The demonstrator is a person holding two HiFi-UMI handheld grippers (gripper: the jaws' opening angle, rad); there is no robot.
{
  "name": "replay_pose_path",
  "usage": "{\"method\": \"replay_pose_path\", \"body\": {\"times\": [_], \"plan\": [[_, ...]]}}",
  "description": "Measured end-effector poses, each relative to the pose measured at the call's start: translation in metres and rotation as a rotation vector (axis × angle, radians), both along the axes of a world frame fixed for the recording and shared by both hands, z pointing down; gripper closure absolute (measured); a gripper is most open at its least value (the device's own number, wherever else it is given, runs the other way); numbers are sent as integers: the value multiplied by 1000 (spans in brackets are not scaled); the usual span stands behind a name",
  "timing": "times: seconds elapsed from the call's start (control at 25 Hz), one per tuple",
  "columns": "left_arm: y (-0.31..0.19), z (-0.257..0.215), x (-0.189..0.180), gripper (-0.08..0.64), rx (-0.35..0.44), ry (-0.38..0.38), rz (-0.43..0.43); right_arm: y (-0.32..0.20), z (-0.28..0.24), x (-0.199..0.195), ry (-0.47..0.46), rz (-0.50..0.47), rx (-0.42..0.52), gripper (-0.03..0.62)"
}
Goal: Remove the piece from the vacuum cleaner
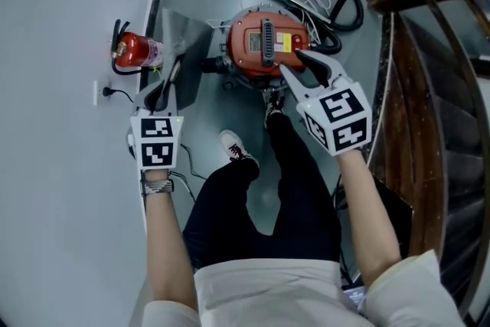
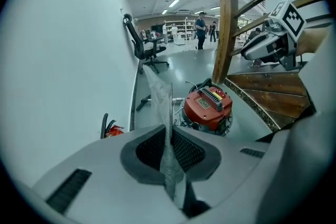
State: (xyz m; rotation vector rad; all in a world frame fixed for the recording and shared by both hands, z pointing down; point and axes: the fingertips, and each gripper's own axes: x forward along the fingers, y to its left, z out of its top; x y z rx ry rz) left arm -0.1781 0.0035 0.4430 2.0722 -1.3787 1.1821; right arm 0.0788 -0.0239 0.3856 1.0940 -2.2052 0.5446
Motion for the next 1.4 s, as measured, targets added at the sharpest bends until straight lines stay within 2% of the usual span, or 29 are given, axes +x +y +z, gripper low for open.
{"method": "replay_pose_path", "body": {"times": [0.16, 0.32, 0.56, 0.8, 1.16, 1.4], "plan": [[9, -32, 3, 529, 30, 2, 16, 7, -44, 1, 17, -10, 66, 504], [18, -65, 6, 529, 56, 6, 30, 11, -93, -3, 29, -36, 139, 541], [23, -128, 2, 529, 98, 34, 20, 17, -163, -11, 59, -80, 207, 557], [12, -183, -3, 529, 166, 50, 57, 10, -223, -17, 73, -111, 270, 560], [-12, -277, 16, 529, 270, 83, 93, -7, -304, -22, 46, -137, 349, 560], [-32, -345, 16, 529, 355, 85, 97, -21, -355, -23, 21, -147, 410, 560]]}}
